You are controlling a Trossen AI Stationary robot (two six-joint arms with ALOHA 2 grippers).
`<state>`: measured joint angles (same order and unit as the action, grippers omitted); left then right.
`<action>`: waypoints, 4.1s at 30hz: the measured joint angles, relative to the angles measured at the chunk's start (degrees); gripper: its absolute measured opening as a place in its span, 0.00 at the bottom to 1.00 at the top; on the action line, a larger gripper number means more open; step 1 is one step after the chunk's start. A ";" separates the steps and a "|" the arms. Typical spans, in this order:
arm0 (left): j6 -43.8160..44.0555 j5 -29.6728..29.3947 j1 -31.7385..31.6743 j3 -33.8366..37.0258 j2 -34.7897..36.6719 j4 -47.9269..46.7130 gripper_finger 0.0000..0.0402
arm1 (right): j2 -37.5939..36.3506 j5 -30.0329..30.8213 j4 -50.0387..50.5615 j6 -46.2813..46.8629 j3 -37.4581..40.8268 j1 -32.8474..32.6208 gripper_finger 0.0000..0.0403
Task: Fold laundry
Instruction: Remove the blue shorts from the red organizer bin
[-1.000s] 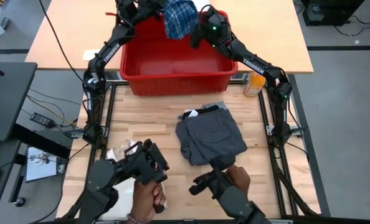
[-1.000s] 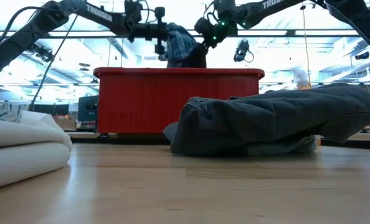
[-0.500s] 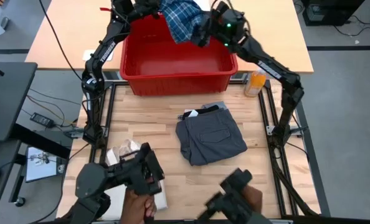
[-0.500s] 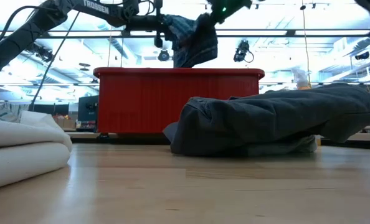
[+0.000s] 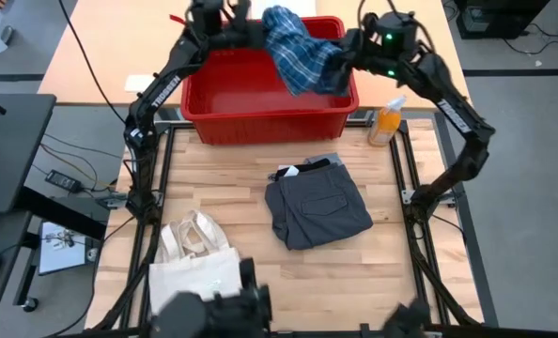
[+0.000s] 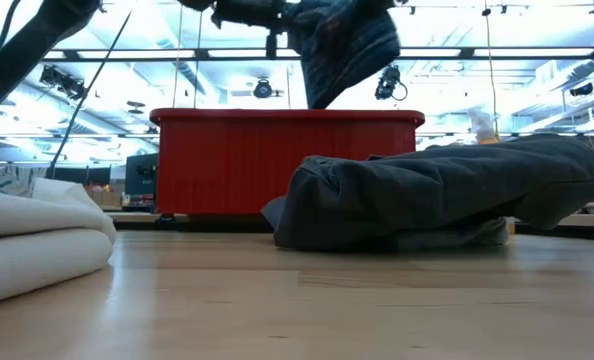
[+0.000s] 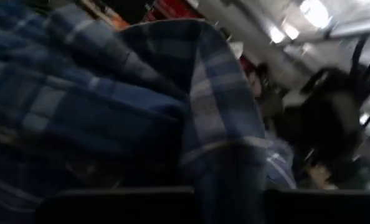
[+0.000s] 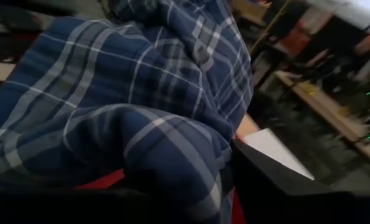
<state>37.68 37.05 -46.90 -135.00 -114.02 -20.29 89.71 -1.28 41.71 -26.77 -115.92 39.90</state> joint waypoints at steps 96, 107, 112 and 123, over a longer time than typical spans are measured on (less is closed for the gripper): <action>-29.61 -10.12 30.33 6.97 -14.86 -27.08 0.45 | -17.78 -2.80 44.45 56.63 0.22 -40.45 0.35; -33.20 -17.11 26.15 5.03 -11.28 -28.82 0.69 | -18.24 -2.29 42.16 56.54 0.20 -38.17 0.35; -36.68 -20.84 24.52 5.03 -7.37 -28.66 0.69 | -19.55 1.69 39.94 52.95 0.20 -38.13 0.35; -48.37 -29.70 27.12 4.94 -0.35 -23.95 0.55 | -23.63 6.01 36.53 49.40 0.86 -34.44 0.35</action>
<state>-10.68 7.35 -19.78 -130.06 -114.37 -44.24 66.08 4.74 78.24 22.63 -115.06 5.46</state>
